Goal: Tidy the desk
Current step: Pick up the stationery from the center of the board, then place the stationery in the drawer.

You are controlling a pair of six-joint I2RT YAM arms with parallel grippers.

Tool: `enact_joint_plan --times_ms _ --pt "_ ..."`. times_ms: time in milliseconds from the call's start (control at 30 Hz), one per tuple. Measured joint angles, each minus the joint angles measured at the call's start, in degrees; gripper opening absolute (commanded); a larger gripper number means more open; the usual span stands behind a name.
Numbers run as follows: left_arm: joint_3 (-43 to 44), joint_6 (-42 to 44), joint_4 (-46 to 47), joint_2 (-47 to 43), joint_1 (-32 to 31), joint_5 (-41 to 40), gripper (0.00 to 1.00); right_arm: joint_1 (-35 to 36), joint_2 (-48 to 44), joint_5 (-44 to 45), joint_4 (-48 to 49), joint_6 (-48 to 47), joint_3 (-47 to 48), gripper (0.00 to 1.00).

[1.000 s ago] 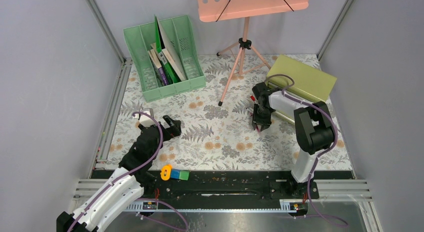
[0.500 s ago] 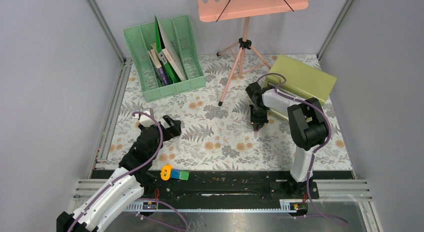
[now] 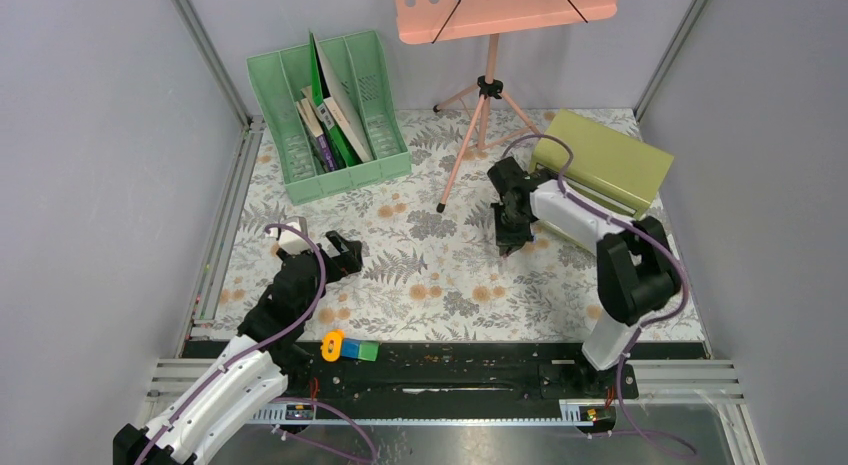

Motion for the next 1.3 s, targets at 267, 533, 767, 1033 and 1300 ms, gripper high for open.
enact_joint_plan --times_ms 267,533,767,1033,1300 --pt "0.0 0.0 0.0 0.0 0.0 0.0 0.99 0.0 -12.5 2.7 -0.1 -0.4 0.0 0.0" --pt "0.0 0.0 0.0 0.7 0.0 0.0 0.99 -0.1 -20.2 11.7 -0.8 -1.6 0.0 0.0" --pt "0.0 0.0 0.1 1.0 0.0 0.0 0.99 -0.5 -21.9 17.0 -1.0 -5.6 -1.0 0.0" --pt "0.0 0.0 0.1 1.0 0.0 0.0 0.99 -1.2 -22.4 17.3 -0.4 -13.4 -1.9 0.0" --pt "0.0 0.0 0.2 2.6 0.0 0.1 0.99 -2.4 -26.3 14.7 5.5 -24.8 -5.5 0.0"
